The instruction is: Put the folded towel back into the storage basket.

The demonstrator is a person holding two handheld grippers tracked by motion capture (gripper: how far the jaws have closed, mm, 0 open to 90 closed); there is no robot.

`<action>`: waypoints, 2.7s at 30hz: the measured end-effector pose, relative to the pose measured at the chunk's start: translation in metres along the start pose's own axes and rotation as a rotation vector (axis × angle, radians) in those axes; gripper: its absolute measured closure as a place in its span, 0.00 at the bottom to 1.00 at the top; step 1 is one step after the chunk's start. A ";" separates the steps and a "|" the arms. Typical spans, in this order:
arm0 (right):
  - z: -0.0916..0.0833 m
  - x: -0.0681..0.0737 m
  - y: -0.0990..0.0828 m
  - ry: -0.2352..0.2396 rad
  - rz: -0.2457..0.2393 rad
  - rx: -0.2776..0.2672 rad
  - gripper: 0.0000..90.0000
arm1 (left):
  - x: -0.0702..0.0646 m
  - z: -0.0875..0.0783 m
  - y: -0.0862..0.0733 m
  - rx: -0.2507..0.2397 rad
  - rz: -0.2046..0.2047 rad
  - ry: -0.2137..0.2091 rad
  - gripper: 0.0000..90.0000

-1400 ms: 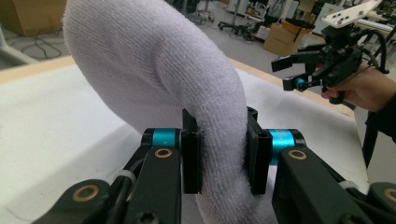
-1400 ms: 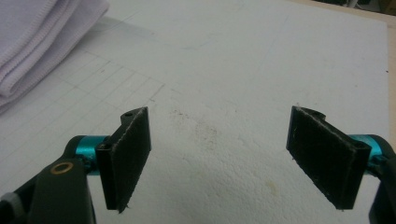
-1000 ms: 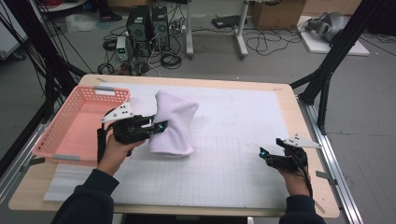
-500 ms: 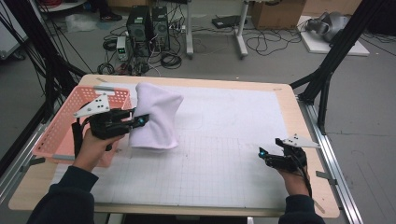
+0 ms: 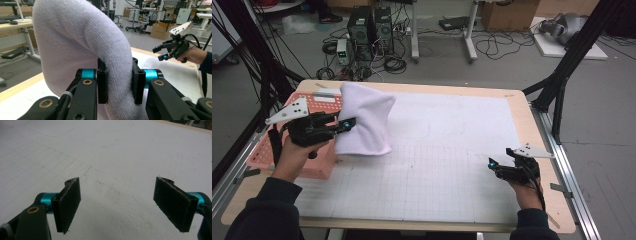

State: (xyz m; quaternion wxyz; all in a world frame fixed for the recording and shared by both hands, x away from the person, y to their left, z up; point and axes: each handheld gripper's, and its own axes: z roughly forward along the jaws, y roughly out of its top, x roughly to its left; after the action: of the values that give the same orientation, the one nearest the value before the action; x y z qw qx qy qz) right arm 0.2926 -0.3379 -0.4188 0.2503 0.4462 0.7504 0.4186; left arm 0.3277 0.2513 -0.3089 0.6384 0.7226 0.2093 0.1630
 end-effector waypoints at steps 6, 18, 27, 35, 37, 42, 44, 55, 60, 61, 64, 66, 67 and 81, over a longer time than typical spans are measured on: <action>0.000 0.001 0.000 0.000 -0.004 0.003 0.23 | 0.009 -0.019 0.006 -0.010 0.001 0.020 0.81; 0.003 0.003 0.001 0.003 -0.008 0.010 0.23 | 0.025 -0.056 0.017 0.017 0.018 0.095 0.81; 0.008 0.007 0.001 0.010 -0.018 0.019 0.23 | 0.033 -0.078 0.027 0.016 0.026 0.138 0.81; 0.007 0.007 0.002 0.006 -0.017 0.020 0.23 | 0.043 -0.095 0.024 0.020 0.013 0.156 0.81; 0.007 0.007 0.002 0.007 -0.017 0.020 0.23 | 0.047 -0.099 0.023 0.028 0.009 0.158 0.81; 0.008 0.008 0.001 0.004 -0.017 0.024 0.23 | 0.055 -0.113 0.028 0.045 0.002 0.174 0.81; 0.008 0.007 0.001 0.000 -0.019 0.027 0.23 | 0.058 -0.120 0.030 0.047 0.004 0.177 0.81; 0.010 0.011 0.001 0.002 -0.032 0.038 0.23 | 0.063 -0.136 0.015 0.102 -0.006 0.190 0.81; 0.011 0.011 0.001 0.004 -0.032 0.035 0.23 | 0.069 -0.140 0.005 0.135 -0.017 0.210 0.81; 0.011 0.011 0.001 0.004 -0.033 0.035 0.23 | 0.069 -0.141 0.004 0.142 -0.020 0.212 0.81; 0.011 0.011 0.001 0.002 -0.031 0.039 0.23 | 0.071 -0.141 -0.002 0.173 -0.022 0.217 0.81; 0.011 0.011 0.001 0.002 -0.033 0.039 0.23 | 0.072 -0.141 -0.004 0.187 -0.025 0.209 0.81; 0.011 0.011 0.001 0.002 -0.033 0.038 0.23 | 0.071 -0.140 -0.005 0.190 -0.024 0.206 0.81; 0.010 0.011 0.000 -0.002 -0.031 0.040 0.23 | 0.075 -0.119 -0.015 0.234 -0.032 0.139 0.81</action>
State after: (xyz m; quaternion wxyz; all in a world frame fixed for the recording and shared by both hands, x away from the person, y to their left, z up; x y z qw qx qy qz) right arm 0.2953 -0.3244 -0.4238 0.2488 0.4398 0.7650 0.3992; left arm 0.3311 0.3924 -0.3104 0.5360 0.7757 0.2821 0.1770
